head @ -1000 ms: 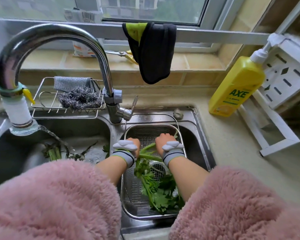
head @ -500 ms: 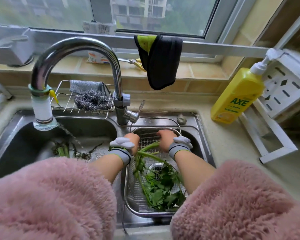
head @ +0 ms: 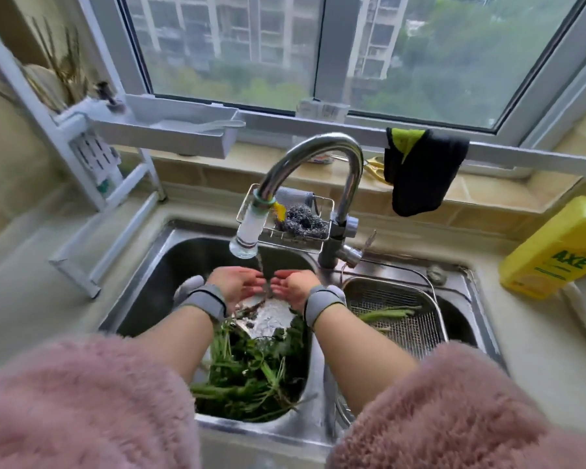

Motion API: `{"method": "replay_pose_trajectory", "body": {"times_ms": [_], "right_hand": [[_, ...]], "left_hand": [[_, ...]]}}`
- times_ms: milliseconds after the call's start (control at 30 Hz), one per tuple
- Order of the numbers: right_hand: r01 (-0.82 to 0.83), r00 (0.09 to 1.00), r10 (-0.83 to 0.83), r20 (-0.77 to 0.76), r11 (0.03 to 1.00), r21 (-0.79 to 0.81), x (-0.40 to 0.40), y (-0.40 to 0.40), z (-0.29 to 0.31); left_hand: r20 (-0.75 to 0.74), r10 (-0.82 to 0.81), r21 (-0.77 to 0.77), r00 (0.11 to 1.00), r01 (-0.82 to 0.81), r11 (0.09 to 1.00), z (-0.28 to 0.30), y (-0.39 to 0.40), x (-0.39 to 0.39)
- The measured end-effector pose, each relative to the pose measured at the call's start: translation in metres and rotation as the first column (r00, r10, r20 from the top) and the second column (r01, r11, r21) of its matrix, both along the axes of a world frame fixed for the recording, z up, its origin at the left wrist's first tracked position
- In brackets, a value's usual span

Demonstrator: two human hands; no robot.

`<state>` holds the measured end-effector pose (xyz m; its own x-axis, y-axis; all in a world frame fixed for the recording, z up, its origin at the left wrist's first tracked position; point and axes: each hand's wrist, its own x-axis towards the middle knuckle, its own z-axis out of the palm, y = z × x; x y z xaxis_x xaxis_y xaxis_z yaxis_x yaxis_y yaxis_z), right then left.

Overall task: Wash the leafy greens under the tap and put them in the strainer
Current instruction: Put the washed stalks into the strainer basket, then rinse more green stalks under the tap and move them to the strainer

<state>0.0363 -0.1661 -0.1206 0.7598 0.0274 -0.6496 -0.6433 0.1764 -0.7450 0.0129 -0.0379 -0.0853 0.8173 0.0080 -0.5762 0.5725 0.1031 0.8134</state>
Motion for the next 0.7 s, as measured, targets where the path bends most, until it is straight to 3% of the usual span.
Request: {"method": "replay_pose_trajectory", "body": {"times_ms": [100, 233, 333, 500, 633, 700], "right_hand": [[0.086, 0.994, -0.085, -0.063, 0.996, 0.024, 0.004, 0.016, -0.011], [0.126, 0.985, -0.133, -0.111, 0.990, -0.068, 0.001, 0.009, -0.021], [0.220, 0.963, -0.226, -0.148, 0.974, -0.060, 0.000, 0.010, -0.022], [0.260, 0.945, -0.281, -0.165, 0.956, -0.137, -0.004, 0.010, -0.023], [0.272, 0.944, -0.284, -0.167, 0.958, -0.092, -0.011, 0.018, -0.011], [0.266, 0.948, -0.272, -0.166, 0.962, -0.061, -0.012, 0.023, -0.009]], "left_hand": [[0.009, 0.028, -0.257, 1.000, -0.024, 0.966, 0.013, 0.007, 0.015], [-0.029, -0.121, -0.352, 0.992, 0.103, 0.930, 0.013, 0.009, 0.025], [-0.056, -0.259, -0.311, 0.964, 0.230, 0.922, 0.011, 0.010, 0.024], [-0.045, -0.326, -0.153, 0.944, 0.316, 0.936, 0.012, 0.019, 0.033], [-0.014, -0.334, -0.090, 0.942, 0.332, 0.939, 0.017, 0.022, 0.035], [0.017, -0.332, 0.028, 0.943, 0.332, 0.943, 0.015, 0.026, 0.036]]}}
